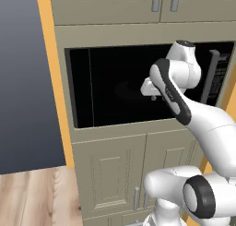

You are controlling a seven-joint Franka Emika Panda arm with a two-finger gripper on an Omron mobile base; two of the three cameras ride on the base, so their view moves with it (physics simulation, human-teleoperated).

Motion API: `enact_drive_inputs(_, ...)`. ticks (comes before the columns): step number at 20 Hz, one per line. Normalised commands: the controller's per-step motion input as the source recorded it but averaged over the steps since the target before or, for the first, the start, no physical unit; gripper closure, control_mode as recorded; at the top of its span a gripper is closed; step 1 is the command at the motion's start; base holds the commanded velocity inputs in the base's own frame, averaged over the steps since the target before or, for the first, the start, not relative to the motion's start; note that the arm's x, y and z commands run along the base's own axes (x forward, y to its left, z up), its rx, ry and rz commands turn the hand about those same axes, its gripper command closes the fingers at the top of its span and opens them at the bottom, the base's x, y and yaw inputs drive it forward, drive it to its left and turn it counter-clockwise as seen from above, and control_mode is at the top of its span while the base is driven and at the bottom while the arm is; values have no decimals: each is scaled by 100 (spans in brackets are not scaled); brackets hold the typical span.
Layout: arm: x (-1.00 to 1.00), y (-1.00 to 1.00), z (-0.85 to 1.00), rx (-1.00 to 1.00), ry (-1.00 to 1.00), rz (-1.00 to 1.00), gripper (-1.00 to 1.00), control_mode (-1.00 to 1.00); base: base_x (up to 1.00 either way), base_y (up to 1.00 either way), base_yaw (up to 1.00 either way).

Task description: Retrieve the reheated potato from the microwave, then place the potato, cheese, and condiment on the cutting board.

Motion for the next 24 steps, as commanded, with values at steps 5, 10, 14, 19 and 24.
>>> enact_drive_inputs(5, -21, -4, 7, 2, -12, 0, -100, -100, 0, 0, 0)
enact_drive_inputs(10, -27, -29, 18, 1, -21, -1, -100, -100, 0, 0, 0)
enact_drive_inputs(14, -18, -51, 2, -1, -7, -6, -100, -100, 0, 0, 0)
enact_drive_inputs(19, -22, -66, 0, -2, 0, -10, -100, -100, 0, 0, 0)
enact_drive_inputs(24, -11, -66, 0, -5, -5, -15, -100, -100, 0, 0, 0)
